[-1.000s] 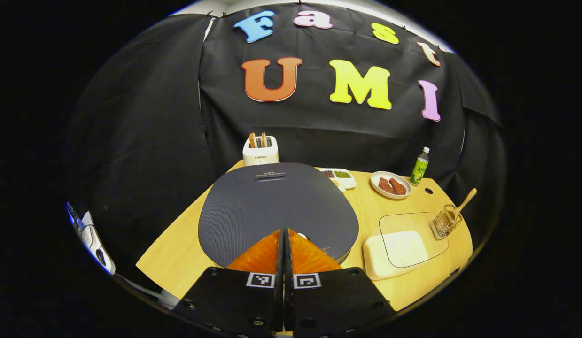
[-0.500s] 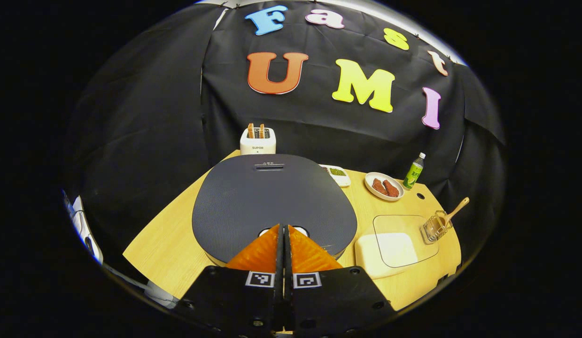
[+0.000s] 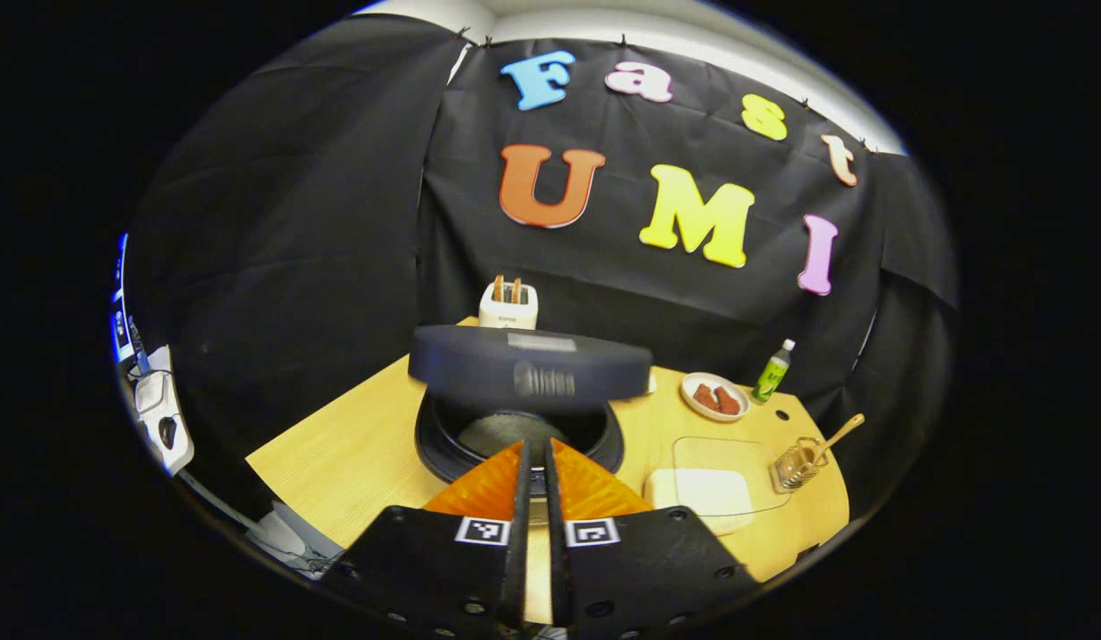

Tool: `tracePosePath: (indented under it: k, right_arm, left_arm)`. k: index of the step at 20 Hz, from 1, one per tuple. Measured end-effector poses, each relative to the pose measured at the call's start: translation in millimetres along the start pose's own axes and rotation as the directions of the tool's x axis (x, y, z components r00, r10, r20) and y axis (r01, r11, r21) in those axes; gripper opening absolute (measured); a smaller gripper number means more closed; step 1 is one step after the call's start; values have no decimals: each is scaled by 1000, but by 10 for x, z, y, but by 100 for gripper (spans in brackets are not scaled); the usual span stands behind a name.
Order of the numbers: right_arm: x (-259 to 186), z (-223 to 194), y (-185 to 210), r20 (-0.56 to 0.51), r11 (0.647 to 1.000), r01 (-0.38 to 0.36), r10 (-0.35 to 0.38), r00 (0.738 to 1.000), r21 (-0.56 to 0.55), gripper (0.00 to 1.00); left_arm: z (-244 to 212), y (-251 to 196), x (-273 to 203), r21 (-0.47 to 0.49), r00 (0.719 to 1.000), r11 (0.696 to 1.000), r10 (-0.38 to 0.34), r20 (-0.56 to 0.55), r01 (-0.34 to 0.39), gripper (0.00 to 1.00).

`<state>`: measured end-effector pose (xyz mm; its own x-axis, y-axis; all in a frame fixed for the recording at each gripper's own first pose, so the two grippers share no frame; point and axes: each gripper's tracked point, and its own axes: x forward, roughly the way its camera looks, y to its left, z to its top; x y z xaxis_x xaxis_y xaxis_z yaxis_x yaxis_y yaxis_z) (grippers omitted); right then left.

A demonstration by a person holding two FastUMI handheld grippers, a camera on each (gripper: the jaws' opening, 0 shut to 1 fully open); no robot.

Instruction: Close the left gripper, press the button to open the rice cooker; take a wooden spoon from the chopstick holder with the right hand, scoop a spoonful of rice and pour it into the rice cooker, then put the wooden spoon back into the chopstick holder.

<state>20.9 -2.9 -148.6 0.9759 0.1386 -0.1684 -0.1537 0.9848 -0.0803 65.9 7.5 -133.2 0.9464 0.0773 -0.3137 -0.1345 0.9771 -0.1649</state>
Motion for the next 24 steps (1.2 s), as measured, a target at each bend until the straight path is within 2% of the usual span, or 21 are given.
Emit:
tracePosePath:
  k: [1,2,5,7,8,10,13,14,15,19,24]
  right_arm:
    - [16,-17,-10,-2,1000,3,-3,1000,0,100]
    - [30,-26,-22,-3,1000,6,-6,1000,0,100]
    - [73,-114,-15,-15,1000,8,-8,1000,5,100]
    - [115,-148,8,-14,1000,4,-4,1000,3,100]
    - [143,-155,12,-8,1000,5,-5,1000,0,100]
    - [220,-190,33,0,1000,6,-6,1000,1,100]
    - [377,-331,68,-15,999,-1,2,1000,37,100]
    - [449,-378,73,-26,999,-3,4,1000,54,95]
    - [529,-407,94,-29,997,-8,10,1000,76,100]
    - [946,-581,51,-50,985,21,-12,999,169,100]
    - [1592,-797,-190,-35,969,118,-113,993,219,96]
  left_arm:
    - [28,-54,-162,28,999,1000,-9,38,7,21]
    - [65,-78,-322,54,997,999,4,75,-8,20]
    - [115,-255,-713,143,983,990,-20,183,-7,67]
    - [97,-385,-955,189,972,982,-40,231,-4,56]
    - [140,-419,-1052,196,964,980,-40,263,-13,77]
    - [86,-439,-1185,206,956,978,-32,291,-30,95]
    - [63,-456,-1403,195,943,980,-24,332,-44,95]
    - [66,-455,-1477,188,936,981,-28,350,-41,95]
    - [46,-476,-1527,188,932,982,-38,362,-33,95]
    - [-105,-444,-1666,177,925,984,-59,375,-9,95]
    - [-120,-306,-1692,131,916,991,-61,398,9,95]
